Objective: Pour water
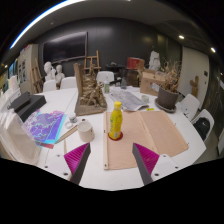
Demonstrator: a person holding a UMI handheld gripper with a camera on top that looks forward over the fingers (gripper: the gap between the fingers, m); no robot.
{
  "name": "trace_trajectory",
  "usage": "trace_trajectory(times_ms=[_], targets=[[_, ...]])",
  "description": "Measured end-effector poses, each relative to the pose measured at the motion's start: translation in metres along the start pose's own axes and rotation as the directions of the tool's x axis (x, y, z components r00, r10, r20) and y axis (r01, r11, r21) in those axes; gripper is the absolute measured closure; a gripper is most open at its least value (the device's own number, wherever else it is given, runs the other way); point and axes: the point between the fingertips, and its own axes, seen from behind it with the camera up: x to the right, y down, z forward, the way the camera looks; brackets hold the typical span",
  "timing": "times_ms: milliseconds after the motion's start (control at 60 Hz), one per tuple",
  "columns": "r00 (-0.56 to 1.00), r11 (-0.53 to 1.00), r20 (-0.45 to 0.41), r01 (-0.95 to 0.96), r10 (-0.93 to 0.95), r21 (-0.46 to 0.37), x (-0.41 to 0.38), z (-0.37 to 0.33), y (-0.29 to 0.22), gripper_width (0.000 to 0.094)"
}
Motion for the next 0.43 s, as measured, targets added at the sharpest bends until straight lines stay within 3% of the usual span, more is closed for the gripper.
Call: trace_trajectory(times_ms=[433], targets=[[0.997,0.999,-0.063,0.041,-0.039,0.028,0.011,-0.027,0.001,0.0078]])
